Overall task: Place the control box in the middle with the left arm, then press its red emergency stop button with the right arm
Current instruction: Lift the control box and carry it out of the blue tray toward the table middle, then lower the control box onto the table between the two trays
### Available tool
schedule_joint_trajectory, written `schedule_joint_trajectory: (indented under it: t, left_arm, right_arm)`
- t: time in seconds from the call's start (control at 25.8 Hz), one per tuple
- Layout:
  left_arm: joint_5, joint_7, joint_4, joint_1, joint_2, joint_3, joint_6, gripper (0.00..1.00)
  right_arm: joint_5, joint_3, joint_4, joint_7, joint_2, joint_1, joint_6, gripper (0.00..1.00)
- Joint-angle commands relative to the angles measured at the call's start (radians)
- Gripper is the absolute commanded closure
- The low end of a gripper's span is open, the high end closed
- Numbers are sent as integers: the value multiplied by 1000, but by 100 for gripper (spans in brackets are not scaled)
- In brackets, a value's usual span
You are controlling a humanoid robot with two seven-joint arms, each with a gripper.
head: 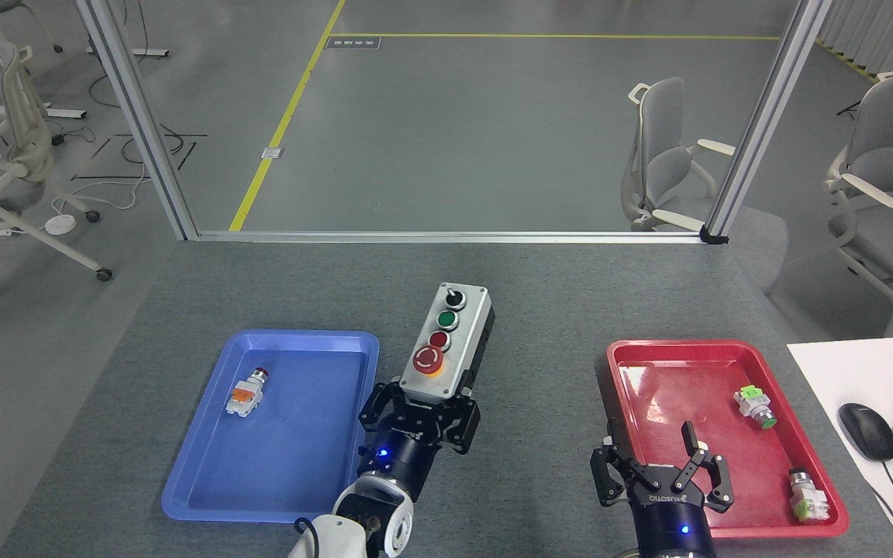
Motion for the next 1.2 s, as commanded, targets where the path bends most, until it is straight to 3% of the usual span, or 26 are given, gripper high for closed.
schedule_joint_trajectory:
  t: [0.0, 0.16, 0.43, 0.97, 1.16]
  left_arm:
    - [1, 8, 133, -58, -8, -145, 49, 100]
    - [4, 8, 237, -85, -11, -217, 66, 100]
    - [4, -7, 301, -124, -11, -310, 78, 100]
    - [17, -18, 383, -154, -11, -353, 69, 100]
    - [17, -29, 396, -154, -11, -353, 77, 68]
  right_arm:
    - [0, -4, -1, -1, 0, 6, -4, 2]
    - [-2, -24, -2, -1, -2, 14, -4, 2]
    - [-2, -24, -4, -1, -2, 18, -4, 2]
    - [-5, -20, -2, -19, 0, 15, -7, 2]
    - [-5, -18, -2, -16, 0, 15, -10, 2]
